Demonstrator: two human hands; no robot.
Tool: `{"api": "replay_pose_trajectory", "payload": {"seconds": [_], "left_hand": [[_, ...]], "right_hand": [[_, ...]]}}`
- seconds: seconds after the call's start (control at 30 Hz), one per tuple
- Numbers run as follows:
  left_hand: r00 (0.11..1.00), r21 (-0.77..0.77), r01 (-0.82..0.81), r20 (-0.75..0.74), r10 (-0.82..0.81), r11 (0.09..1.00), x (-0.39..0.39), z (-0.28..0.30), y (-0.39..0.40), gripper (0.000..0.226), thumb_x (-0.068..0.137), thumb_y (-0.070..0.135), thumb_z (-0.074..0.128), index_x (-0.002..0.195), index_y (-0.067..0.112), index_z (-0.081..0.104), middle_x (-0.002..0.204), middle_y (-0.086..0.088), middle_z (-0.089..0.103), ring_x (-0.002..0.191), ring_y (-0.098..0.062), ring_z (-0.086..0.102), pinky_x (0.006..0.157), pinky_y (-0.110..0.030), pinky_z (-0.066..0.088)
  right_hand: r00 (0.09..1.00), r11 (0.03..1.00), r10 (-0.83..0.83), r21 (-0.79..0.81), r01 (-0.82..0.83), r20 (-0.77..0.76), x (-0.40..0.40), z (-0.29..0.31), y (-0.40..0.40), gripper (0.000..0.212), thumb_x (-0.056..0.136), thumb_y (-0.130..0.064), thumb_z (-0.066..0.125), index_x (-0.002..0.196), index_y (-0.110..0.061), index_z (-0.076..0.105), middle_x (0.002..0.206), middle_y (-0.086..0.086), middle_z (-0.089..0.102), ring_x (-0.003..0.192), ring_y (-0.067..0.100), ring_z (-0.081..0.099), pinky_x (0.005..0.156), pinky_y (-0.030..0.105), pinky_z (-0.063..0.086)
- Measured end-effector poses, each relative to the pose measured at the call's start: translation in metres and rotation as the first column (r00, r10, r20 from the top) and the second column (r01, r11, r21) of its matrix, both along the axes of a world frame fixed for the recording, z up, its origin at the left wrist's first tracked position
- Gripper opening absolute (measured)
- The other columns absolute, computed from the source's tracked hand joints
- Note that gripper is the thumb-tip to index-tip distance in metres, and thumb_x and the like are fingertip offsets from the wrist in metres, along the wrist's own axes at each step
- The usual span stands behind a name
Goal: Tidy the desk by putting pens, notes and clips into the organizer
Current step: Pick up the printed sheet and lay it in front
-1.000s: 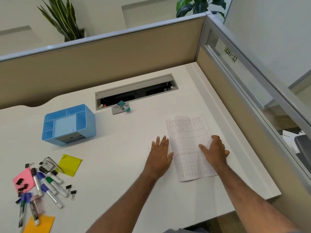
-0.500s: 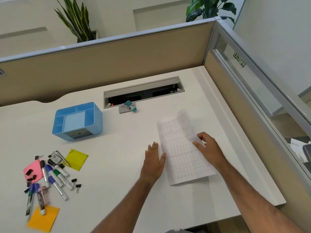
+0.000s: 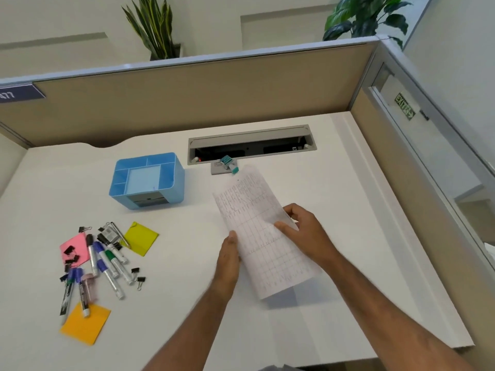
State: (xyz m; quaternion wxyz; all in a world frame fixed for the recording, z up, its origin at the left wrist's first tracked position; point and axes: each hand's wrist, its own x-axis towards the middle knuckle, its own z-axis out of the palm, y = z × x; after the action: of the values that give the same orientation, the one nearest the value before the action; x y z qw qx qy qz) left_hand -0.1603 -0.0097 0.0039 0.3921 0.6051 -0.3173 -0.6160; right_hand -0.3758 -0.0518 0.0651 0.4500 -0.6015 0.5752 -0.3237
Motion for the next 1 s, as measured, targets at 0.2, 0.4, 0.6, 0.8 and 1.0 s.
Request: {"api": "replay_pose_trajectory", "payload": {"seconds": [0.2,0.4,0.6,0.8,1.0], "left_hand": [[0.953,0.031,-0.117,-0.278,0.121,0.993,0.033,0.005,0.003,0.057,0.099,0.068,0.041,0.136,0.03,0.063,0.136,0.0,0.067,0.125,-0.02,0.065,0.101,-0.046,0.052],[0.965,0.051,-0.26,0.028,0.259,0.964,0.078,-0.008,0.011,0.025,0.1,0.033,0.058,0.12,0.022,0.069,0.116,0.011,0.075,0.108,-0.01,0.071,0.091,-0.034,0.056],[0.961,0.108,-0.182,0.23,0.153,0.977,0.107,-0.017,0.01,0.019,0.098,0.038,0.06,0.102,0.023,0.072,0.097,0.019,0.076,0.088,-0.002,0.073,0.069,-0.02,0.055],[0.905,0.132,-0.094,0.423,0.03,0.987,0.123,-0.026,0.005,0.039,0.095,0.042,0.065,0.071,0.016,0.049,0.071,0.001,0.057,0.067,-0.015,0.053,0.062,-0.029,0.044],[0.862,0.131,0.027,0.498,-0.089,0.991,0.125,-0.029,-0.006,0.031,0.094,0.037,0.07,0.081,0.009,0.065,0.08,-0.003,0.07,0.072,-0.018,0.065,0.068,-0.035,0.056]], "right_hand": [[0.998,0.995,-0.049,0.089,0.045,0.048,0.035,-0.007,-0.005,0.016,0.096,-0.043,0.071,0.107,-0.036,0.061,0.111,-0.021,0.07,0.098,-0.01,0.067,0.071,0.014,0.056],[0.993,0.976,-0.1,0.202,0.084,0.068,0.059,-0.028,0.005,0.015,0.1,-0.038,0.066,0.112,-0.028,0.065,0.109,-0.015,0.074,0.093,0.002,0.074,0.07,0.017,0.059],[0.986,0.951,-0.165,0.271,0.149,0.035,0.075,-0.054,0.019,0.016,0.102,-0.032,0.066,0.112,-0.02,0.068,0.108,-0.011,0.076,0.093,0.003,0.073,0.07,0.013,0.057],[0.976,0.914,-0.219,0.346,0.212,-0.019,0.08,-0.076,0.024,0.014,0.099,-0.026,0.071,0.106,-0.014,0.07,0.103,-0.004,0.078,0.095,0.015,0.076,0.085,0.035,0.063],[0.962,0.92,-0.239,0.285,0.268,-0.131,0.075,-0.089,0.025,0.014,0.098,-0.027,0.072,0.103,-0.013,0.07,0.098,-0.004,0.077,0.092,0.016,0.074,0.084,0.038,0.063]]}}
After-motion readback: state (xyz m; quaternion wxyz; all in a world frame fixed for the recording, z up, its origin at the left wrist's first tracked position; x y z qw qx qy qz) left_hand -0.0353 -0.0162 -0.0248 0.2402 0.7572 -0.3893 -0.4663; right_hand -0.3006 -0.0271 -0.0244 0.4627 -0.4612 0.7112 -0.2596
